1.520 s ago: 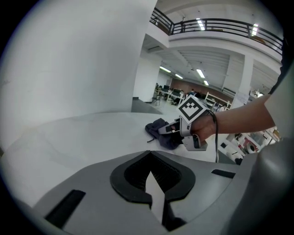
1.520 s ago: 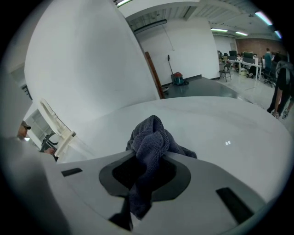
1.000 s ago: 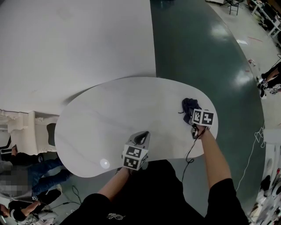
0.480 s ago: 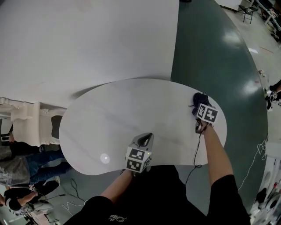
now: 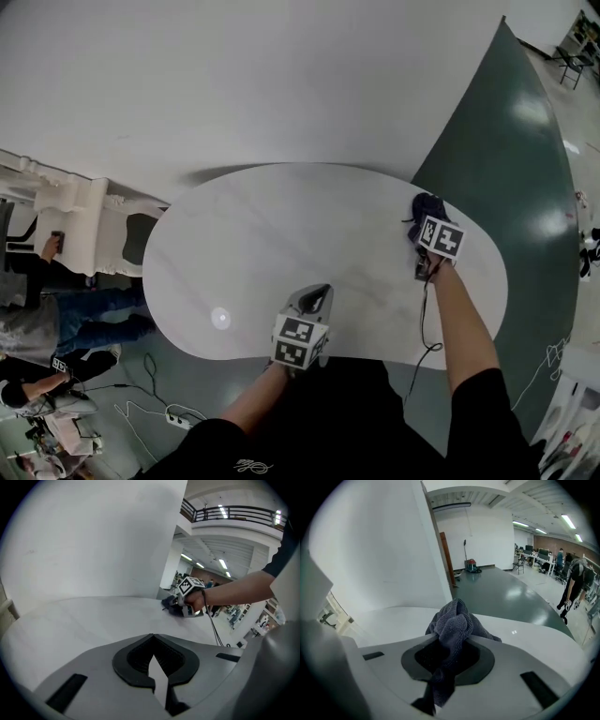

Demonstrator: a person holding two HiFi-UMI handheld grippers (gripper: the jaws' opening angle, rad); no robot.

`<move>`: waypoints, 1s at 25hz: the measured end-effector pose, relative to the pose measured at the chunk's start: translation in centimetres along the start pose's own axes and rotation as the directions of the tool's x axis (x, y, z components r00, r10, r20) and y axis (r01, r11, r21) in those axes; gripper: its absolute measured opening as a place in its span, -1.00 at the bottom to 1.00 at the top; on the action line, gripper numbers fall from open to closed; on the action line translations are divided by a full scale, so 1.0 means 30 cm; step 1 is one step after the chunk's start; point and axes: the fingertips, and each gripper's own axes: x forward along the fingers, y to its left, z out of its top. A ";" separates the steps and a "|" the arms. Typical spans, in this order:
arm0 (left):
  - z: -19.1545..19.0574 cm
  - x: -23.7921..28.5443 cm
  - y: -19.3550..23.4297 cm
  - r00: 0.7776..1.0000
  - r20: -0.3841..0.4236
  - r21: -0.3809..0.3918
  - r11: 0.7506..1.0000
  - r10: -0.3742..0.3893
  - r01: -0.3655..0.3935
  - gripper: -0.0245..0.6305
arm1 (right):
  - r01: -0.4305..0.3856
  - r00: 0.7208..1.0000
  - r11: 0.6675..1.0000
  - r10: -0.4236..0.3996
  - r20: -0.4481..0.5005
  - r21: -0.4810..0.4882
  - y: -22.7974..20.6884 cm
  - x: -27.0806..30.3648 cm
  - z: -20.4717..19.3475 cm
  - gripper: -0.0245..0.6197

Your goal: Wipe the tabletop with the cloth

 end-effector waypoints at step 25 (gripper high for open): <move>-0.140 -0.280 0.497 0.984 0.038 -0.198 0.966 0.175 -0.164 -0.90 | -0.153 0.988 0.973 0.146 -0.049 -0.176 0.833 0.205 0.015 -0.77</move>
